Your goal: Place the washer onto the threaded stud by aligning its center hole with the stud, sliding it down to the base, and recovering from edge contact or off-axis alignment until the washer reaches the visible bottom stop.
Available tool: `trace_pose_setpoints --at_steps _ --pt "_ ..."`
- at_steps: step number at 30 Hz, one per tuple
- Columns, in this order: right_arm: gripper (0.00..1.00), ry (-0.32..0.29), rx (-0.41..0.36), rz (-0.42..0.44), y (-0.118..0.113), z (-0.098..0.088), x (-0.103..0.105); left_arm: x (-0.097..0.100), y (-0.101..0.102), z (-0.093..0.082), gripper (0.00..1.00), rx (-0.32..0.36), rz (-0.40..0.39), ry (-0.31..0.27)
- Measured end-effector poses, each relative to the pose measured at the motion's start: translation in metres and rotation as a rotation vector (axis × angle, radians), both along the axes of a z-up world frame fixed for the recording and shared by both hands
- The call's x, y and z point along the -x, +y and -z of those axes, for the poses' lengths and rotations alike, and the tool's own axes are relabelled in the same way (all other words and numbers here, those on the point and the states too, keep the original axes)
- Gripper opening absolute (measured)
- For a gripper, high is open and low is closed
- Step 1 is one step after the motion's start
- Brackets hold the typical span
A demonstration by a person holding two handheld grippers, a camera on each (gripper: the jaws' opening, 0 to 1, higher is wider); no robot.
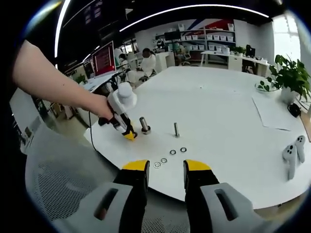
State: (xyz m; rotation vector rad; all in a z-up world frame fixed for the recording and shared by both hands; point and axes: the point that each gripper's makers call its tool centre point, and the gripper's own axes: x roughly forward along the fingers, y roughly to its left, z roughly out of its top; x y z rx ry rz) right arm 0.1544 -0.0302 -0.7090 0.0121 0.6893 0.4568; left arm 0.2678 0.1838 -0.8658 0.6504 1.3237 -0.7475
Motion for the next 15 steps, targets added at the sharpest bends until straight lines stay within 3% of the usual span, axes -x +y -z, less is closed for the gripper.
trace_pose_setpoints --at_steps 9,15 --pt "0.31 -0.003 0.002 0.004 -0.0012 -0.0001 -0.0004 0.0002 0.001 -0.0005 0.19 0.054 -0.007 -0.043" --pt "0.31 -0.005 0.002 0.006 -0.0019 -0.0001 -0.0006 0.0054 0.0012 -0.0016 0.19 0.084 -0.04 -0.035"
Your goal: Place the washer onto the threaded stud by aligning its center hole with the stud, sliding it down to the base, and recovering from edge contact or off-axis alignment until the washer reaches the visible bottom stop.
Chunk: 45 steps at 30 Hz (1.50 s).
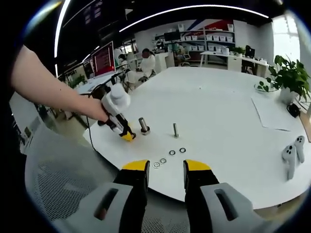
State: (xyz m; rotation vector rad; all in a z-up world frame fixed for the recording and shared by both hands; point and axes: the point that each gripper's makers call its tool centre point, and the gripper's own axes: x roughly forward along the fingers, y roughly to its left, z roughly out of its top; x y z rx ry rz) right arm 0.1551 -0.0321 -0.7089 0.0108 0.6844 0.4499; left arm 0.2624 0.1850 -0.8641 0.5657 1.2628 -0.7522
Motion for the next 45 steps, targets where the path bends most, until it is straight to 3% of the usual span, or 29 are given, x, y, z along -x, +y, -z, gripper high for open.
trace_pose_setpoints --at_steps 12,19,28,39,45 --pt "0.3 -0.002 0.003 -0.022 0.004 0.0 0.001 0.0 -0.02 -0.029 0.19 0.118 0.001 -0.087" --pt "0.3 -0.005 0.002 -0.028 0.004 -0.001 0.001 0.001 -0.022 -0.054 0.19 0.123 0.053 -0.137" --pt "0.3 -0.01 -0.001 -0.029 0.005 -0.002 0.001 -0.023 -0.034 -0.077 0.19 0.125 0.109 -0.184" --pt "0.3 -0.012 0.001 -0.026 0.004 -0.002 0.001 -0.045 -0.043 -0.074 0.19 0.102 0.121 -0.195" --pt "0.3 -0.011 0.004 -0.021 0.003 -0.002 0.001 -0.043 -0.044 -0.064 0.19 0.068 0.161 -0.177"
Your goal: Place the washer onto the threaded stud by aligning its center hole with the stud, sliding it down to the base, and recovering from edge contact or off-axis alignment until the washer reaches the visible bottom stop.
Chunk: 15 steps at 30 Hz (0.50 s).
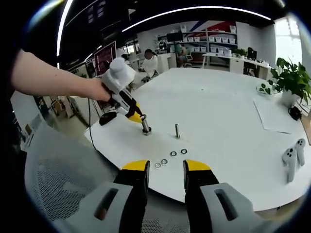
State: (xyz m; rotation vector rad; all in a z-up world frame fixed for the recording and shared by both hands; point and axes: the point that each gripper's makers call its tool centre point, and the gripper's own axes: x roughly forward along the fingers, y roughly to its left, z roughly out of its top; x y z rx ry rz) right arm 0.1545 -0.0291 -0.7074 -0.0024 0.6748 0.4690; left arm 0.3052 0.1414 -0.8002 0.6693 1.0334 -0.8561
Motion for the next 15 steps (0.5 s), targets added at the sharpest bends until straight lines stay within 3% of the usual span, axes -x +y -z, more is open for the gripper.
trace_pose_setpoints --at_steps 15 --pt "0.3 0.002 0.01 0.015 -0.003 0.001 -0.001 0.002 -0.005 0.023 0.19 -0.033 0.023 0.035"
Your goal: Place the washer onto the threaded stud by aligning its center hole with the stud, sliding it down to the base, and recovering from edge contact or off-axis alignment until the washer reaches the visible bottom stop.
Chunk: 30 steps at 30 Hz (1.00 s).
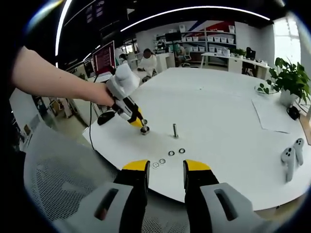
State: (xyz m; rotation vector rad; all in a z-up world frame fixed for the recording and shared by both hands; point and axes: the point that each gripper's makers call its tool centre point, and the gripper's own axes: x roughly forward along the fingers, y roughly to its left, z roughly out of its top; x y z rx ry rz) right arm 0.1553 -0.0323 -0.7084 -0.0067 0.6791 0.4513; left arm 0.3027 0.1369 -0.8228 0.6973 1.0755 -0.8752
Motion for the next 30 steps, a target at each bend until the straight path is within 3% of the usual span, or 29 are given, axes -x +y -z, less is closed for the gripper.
trace_pose_setpoints --at_steps 20,30 --pt "0.3 0.021 0.019 -0.001 -0.001 0.005 0.001 -0.001 0.001 0.029 0.2 -0.013 -0.021 0.005" --pt "0.3 0.033 0.028 -0.01 0.0 0.007 0.003 0.002 0.0 0.023 0.21 0.036 -0.069 -0.036"
